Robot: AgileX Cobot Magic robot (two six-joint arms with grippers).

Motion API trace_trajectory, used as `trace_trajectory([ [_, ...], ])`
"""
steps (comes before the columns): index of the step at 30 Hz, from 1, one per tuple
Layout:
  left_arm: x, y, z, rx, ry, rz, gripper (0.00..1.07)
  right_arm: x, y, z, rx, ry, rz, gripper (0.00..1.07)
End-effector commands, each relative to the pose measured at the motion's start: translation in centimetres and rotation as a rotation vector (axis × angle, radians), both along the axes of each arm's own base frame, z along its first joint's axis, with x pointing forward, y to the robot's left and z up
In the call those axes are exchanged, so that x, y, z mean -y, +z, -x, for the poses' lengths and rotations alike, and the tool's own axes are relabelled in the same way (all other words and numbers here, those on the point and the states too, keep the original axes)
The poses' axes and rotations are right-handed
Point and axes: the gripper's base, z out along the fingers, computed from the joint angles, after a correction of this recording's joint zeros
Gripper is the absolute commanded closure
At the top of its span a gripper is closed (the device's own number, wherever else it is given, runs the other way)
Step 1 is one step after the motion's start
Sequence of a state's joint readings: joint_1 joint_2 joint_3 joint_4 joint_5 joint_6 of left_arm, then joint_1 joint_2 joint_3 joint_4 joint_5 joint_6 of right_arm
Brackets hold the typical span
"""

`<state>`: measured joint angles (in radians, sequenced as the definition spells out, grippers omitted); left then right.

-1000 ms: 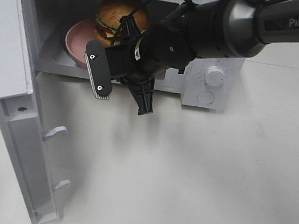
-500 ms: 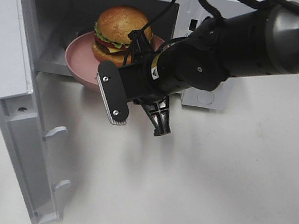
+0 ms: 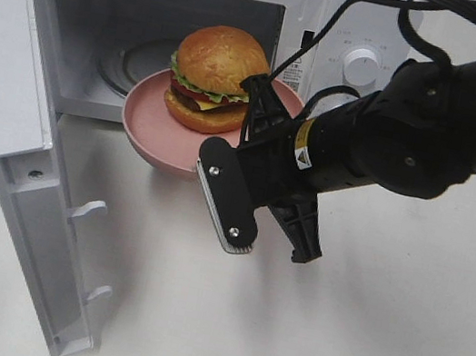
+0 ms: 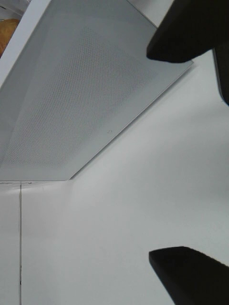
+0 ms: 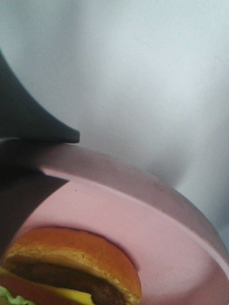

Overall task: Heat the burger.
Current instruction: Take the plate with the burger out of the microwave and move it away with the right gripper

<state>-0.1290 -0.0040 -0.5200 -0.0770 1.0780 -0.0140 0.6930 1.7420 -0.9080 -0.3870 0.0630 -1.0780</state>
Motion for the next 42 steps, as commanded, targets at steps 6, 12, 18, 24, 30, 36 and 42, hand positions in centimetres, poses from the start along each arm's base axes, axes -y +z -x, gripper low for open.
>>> trace_trajectory([
  [6,0.0,0.0,0.2,0.025,0.001,0.01,0.09,1.8,2.2,2.2,0.065,0.024,-0.052,1.07],
  [12,0.0,0.0,0.2,0.025,0.001,0.01,0.09,3.4,2.6,4.1,0.065,0.021,-0.05,1.07],
  [18,0.0,0.0,0.2,0.025,0.001,0.01,0.09,4.8,3.2,5.8,0.075,0.015,-0.057,1.07],
  [24,0.0,0.0,0.2,0.025,0.001,0.01,0.09,6.6,3.4,7.7,0.066,0.0,-0.033,1.07],
  [30,0.0,0.0,0.2,0.025,0.001,0.01,0.09,8.7,3.7,9.9,0.073,-0.014,-0.019,1.07],
  [36,0.0,0.0,0.2,0.025,0.001,0.01,0.09,10.5,4.3,11.5,0.069,-0.082,-0.009,1.07],
  [42,0.0,0.0,0.2,0.025,0.001,0.01,0.09,12.7,4.4,13.1,0.057,-0.184,0.004,1.07],
])
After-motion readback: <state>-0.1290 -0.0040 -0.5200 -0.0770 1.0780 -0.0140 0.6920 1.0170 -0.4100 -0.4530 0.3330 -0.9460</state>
